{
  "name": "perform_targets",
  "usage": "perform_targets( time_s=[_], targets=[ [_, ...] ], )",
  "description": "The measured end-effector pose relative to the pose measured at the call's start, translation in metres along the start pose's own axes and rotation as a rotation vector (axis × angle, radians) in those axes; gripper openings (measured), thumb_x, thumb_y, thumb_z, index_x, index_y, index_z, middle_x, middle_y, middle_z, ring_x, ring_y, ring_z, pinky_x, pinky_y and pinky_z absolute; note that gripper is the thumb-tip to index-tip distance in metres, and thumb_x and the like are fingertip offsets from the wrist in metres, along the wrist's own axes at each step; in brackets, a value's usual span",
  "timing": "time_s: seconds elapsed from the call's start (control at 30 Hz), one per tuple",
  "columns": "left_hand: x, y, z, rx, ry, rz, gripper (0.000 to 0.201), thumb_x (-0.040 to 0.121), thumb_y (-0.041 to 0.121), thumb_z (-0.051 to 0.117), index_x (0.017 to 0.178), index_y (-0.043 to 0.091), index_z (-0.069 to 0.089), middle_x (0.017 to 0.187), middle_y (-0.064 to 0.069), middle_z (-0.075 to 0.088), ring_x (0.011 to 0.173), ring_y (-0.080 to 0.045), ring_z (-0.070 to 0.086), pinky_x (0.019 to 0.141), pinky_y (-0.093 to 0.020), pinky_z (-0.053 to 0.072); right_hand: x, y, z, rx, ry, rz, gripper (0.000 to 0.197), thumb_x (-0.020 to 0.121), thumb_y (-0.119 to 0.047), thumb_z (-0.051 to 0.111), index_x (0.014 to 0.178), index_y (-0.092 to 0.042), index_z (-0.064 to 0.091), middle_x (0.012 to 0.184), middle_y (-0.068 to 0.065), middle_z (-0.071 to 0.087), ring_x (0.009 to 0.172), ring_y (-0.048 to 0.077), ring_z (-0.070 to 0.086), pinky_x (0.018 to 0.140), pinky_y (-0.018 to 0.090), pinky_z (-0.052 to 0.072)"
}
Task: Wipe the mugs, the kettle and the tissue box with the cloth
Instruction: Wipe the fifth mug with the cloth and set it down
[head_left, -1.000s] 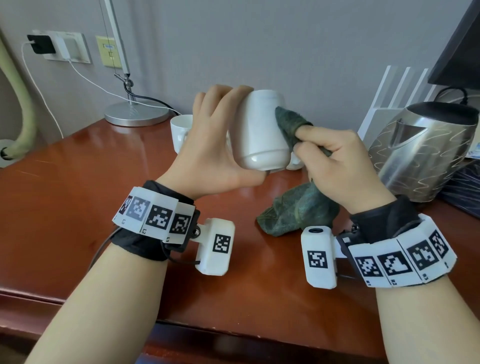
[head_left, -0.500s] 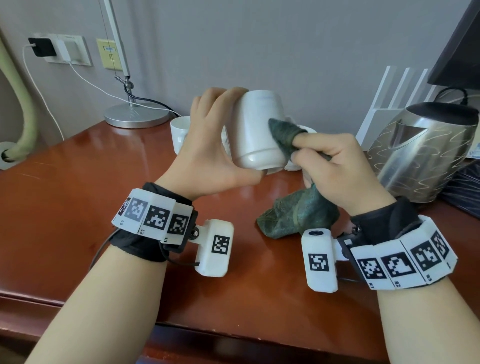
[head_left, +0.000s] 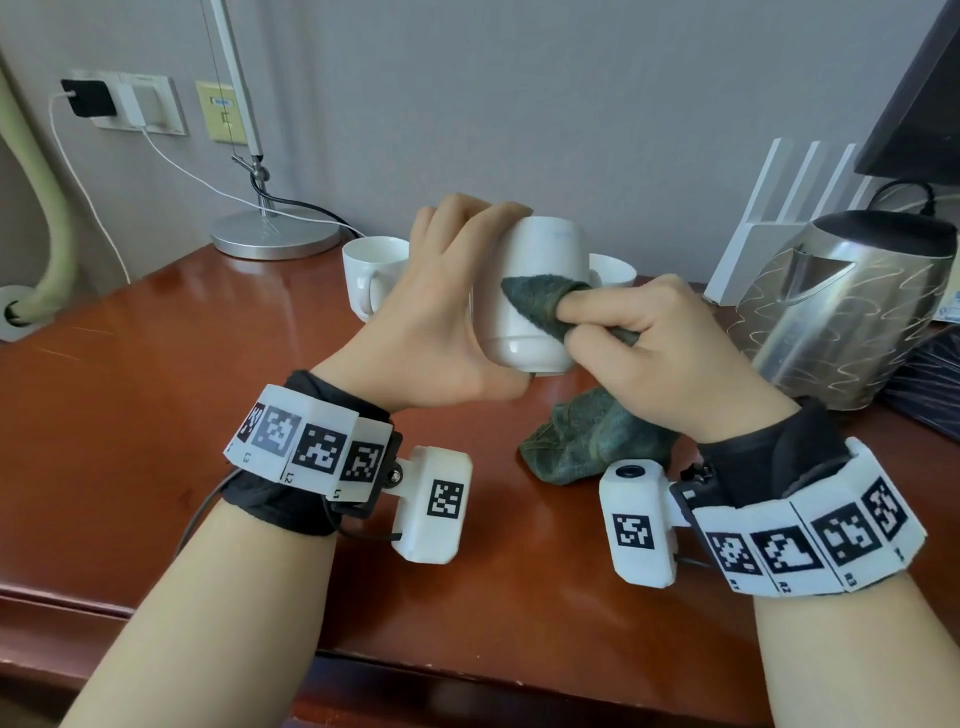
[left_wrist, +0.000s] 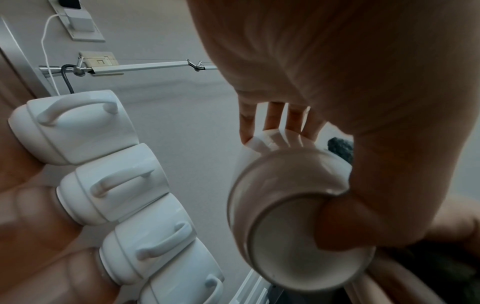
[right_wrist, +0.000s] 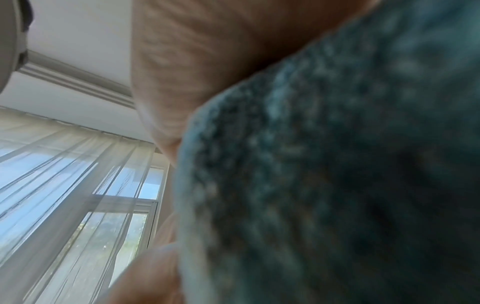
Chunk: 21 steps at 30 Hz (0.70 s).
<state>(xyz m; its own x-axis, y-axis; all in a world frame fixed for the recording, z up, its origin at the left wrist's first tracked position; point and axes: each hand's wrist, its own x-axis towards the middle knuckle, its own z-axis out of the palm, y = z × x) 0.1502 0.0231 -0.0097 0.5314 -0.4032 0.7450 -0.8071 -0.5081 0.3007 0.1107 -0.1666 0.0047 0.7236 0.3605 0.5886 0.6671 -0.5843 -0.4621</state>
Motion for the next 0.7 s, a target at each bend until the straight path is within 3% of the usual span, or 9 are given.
perform_targets(
  time_s=[0.07, 0.13, 0.17, 0.23, 0.37, 0.47, 0.5, 0.6, 0.7],
  targets=[
    [-0.0002, 0.0011, 0.0007, -0.017, -0.019, 0.011, 0.095, 0.052, 0.042, 0.068, 0.136, 0.003, 0.046, 0.115, 0.0, 0.038, 0.103, -0.014, 0.034, 0.093, -0.011, 0.027, 0.0015, 0.0027, -0.0016, -0.063, 0.074, 0.014, 0.02, 0.08, -0.017, 0.046, 0.07, -0.019, 0.062, 0.051, 0.004, 0.039, 0.045, 0.014, 0.031, 0.049, 0.024, 0.025],
    [-0.0006, 0.002, 0.0024, -0.02, -0.036, 0.03, 0.095, 0.053, 0.041, 0.07, 0.136, 0.002, 0.045, 0.115, 0.0, 0.037, 0.102, -0.013, 0.033, 0.093, -0.014, 0.028, 0.0029, 0.0047, -0.0048, -0.092, 0.145, 0.044, 0.017, 0.083, -0.02, 0.045, 0.087, -0.028, 0.06, 0.062, 0.005, 0.044, 0.049, 0.016, 0.033, 0.049, 0.029, 0.029],
    [-0.0008, 0.0022, 0.003, -0.021, -0.045, 0.034, 0.096, 0.053, 0.041, 0.072, 0.137, 0.002, 0.045, 0.115, 0.001, 0.037, 0.102, -0.013, 0.033, 0.094, -0.016, 0.029, 0.0035, 0.0061, -0.0062, -0.098, 0.162, 0.053, 0.017, 0.084, -0.021, 0.045, 0.087, -0.033, 0.057, 0.064, 0.005, 0.045, 0.051, 0.017, 0.034, 0.05, 0.033, 0.032],
    [-0.0009, 0.0026, 0.0037, -0.028, -0.067, 0.021, 0.096, 0.053, 0.037, 0.075, 0.137, 0.004, 0.045, 0.116, 0.001, 0.038, 0.103, -0.015, 0.034, 0.094, -0.02, 0.031, 0.0042, 0.0088, -0.0082, -0.09, 0.183, 0.07, 0.016, 0.085, -0.022, 0.044, 0.086, -0.035, 0.053, 0.063, 0.005, 0.044, 0.052, 0.019, 0.034, 0.052, 0.036, 0.032],
    [-0.0014, 0.0, 0.0037, -0.004, -0.065, 0.033, 0.095, 0.053, 0.042, 0.07, 0.136, 0.003, 0.046, 0.115, 0.001, 0.038, 0.104, -0.018, 0.036, 0.093, -0.022, 0.031, 0.0014, 0.0076, -0.0028, -0.063, 0.118, 0.038, 0.018, 0.082, -0.018, 0.045, 0.077, -0.029, 0.059, 0.054, -0.001, 0.04, 0.048, 0.013, 0.032, 0.049, 0.026, 0.027],
    [-0.0012, -0.001, 0.0024, 0.0, -0.068, 0.011, 0.094, 0.052, 0.044, 0.067, 0.134, 0.002, 0.047, 0.115, -0.001, 0.038, 0.104, -0.02, 0.037, 0.092, -0.018, 0.031, -0.0003, 0.0028, 0.0015, -0.057, 0.004, -0.006, 0.022, 0.077, -0.014, 0.045, 0.061, -0.014, 0.06, 0.049, 0.002, 0.035, 0.045, 0.013, 0.03, 0.047, 0.024, 0.025],
    [-0.0011, -0.0009, 0.0022, -0.001, -0.063, 0.007, 0.095, 0.052, 0.045, 0.067, 0.135, 0.003, 0.047, 0.115, -0.001, 0.038, 0.104, -0.02, 0.036, 0.092, -0.017, 0.03, -0.0007, 0.0017, 0.0009, -0.021, -0.017, -0.015, 0.022, 0.077, -0.01, 0.046, 0.06, -0.003, 0.059, 0.049, 0.003, 0.033, 0.045, 0.011, 0.029, 0.047, 0.022, 0.024],
    [-0.0012, -0.0003, 0.0025, -0.004, -0.056, 0.011, 0.094, 0.053, 0.044, 0.069, 0.135, 0.004, 0.047, 0.115, 0.0, 0.038, 0.103, -0.019, 0.036, 0.092, -0.015, 0.028, -0.0004, 0.0038, -0.0041, 0.105, 0.066, -0.008, 0.022, 0.077, 0.001, 0.047, 0.058, 0.012, 0.046, 0.052, 0.009, 0.028, 0.048, 0.008, 0.025, 0.048, 0.019, 0.02],
    [-0.0018, 0.0016, 0.0041, -0.02, -0.074, 0.018, 0.095, 0.052, 0.034, 0.077, 0.136, 0.004, 0.046, 0.116, -0.001, 0.039, 0.105, -0.023, 0.038, 0.093, -0.021, 0.031, 0.0016, 0.0083, -0.0067, 0.199, 0.192, 0.07, 0.027, 0.081, 0.003, 0.047, 0.056, -0.006, 0.042, 0.052, 0.002, 0.026, 0.05, 0.006, 0.027, 0.048, 0.017, 0.023]
  ],
)
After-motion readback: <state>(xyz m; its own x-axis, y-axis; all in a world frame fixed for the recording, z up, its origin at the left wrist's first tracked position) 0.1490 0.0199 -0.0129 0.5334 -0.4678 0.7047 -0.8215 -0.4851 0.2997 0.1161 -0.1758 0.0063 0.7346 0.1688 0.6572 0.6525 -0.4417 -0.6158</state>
